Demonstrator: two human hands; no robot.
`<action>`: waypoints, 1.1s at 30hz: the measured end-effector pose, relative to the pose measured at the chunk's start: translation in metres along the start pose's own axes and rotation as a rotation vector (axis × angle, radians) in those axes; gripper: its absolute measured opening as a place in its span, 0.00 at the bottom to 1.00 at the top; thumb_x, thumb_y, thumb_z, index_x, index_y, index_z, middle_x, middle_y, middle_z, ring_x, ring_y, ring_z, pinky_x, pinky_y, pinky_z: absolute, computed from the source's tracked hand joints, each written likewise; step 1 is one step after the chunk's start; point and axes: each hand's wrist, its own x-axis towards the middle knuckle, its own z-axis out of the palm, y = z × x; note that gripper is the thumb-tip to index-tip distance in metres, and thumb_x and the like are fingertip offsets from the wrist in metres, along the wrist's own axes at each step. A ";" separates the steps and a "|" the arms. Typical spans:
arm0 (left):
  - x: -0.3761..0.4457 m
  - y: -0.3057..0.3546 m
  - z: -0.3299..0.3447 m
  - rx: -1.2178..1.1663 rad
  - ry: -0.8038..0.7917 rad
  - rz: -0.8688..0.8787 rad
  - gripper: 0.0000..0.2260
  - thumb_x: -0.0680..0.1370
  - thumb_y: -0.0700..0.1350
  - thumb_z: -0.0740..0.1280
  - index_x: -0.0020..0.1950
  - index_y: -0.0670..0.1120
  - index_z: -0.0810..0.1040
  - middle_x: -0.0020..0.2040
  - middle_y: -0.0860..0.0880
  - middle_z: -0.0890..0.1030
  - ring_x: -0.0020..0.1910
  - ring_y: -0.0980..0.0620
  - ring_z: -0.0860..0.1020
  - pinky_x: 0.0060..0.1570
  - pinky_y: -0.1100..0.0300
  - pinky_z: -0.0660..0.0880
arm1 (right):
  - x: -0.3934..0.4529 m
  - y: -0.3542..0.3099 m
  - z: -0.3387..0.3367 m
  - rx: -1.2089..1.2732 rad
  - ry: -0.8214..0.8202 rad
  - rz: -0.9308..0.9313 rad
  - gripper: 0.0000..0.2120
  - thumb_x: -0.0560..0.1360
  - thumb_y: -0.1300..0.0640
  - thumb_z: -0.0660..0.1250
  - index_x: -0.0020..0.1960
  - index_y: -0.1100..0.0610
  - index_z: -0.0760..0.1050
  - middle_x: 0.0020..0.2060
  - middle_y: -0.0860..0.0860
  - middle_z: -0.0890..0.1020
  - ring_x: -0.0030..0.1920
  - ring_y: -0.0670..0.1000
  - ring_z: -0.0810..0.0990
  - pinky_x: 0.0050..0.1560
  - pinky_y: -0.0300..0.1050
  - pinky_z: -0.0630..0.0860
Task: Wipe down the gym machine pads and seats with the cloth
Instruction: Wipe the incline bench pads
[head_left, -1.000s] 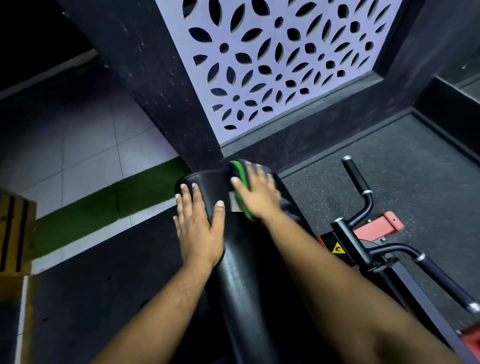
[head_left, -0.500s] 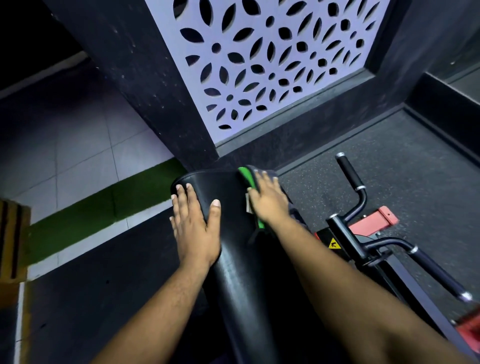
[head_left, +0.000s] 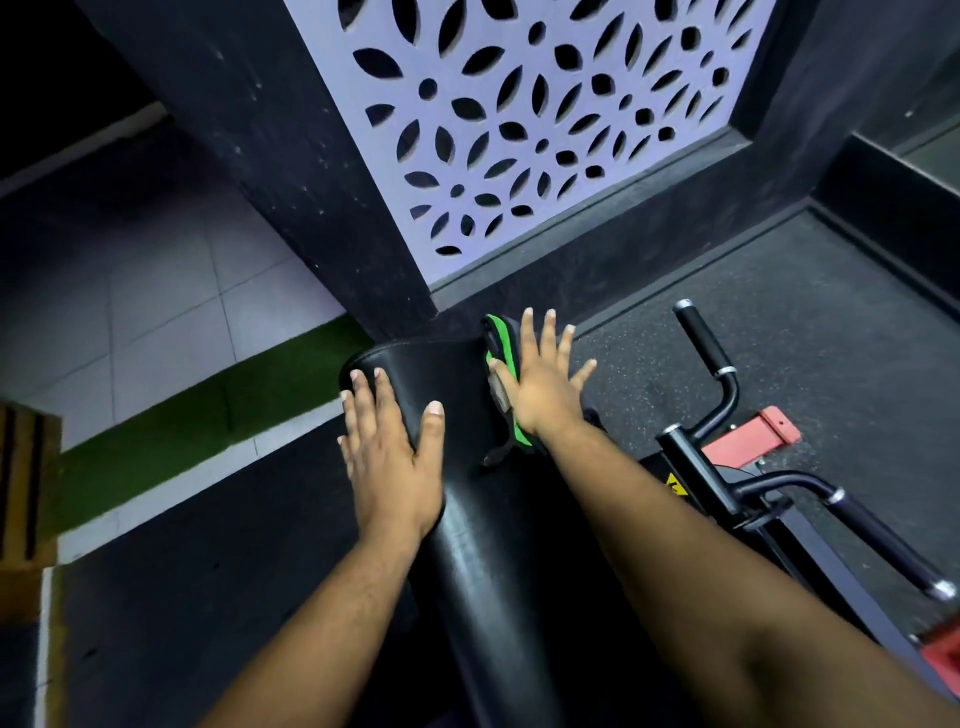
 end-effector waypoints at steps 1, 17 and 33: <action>0.000 0.000 -0.001 0.002 0.001 -0.001 0.40 0.76 0.72 0.44 0.84 0.53 0.47 0.84 0.55 0.41 0.82 0.56 0.39 0.81 0.42 0.46 | 0.000 0.003 0.002 0.048 -0.001 -0.037 0.35 0.82 0.33 0.51 0.82 0.38 0.37 0.82 0.45 0.38 0.82 0.56 0.35 0.74 0.76 0.39; 0.002 0.001 0.000 0.016 0.001 -0.003 0.40 0.76 0.72 0.44 0.84 0.53 0.48 0.84 0.55 0.40 0.82 0.56 0.38 0.81 0.42 0.46 | 0.019 0.032 0.000 0.120 -0.108 0.025 0.32 0.78 0.27 0.55 0.79 0.29 0.48 0.83 0.41 0.47 0.83 0.57 0.44 0.76 0.73 0.50; 0.001 0.001 -0.001 -0.007 0.002 0.002 0.41 0.75 0.72 0.42 0.84 0.53 0.48 0.84 0.54 0.41 0.82 0.55 0.39 0.80 0.41 0.46 | -0.009 0.011 0.008 0.126 -0.049 -0.048 0.28 0.84 0.40 0.55 0.81 0.34 0.50 0.83 0.44 0.51 0.83 0.55 0.48 0.78 0.66 0.52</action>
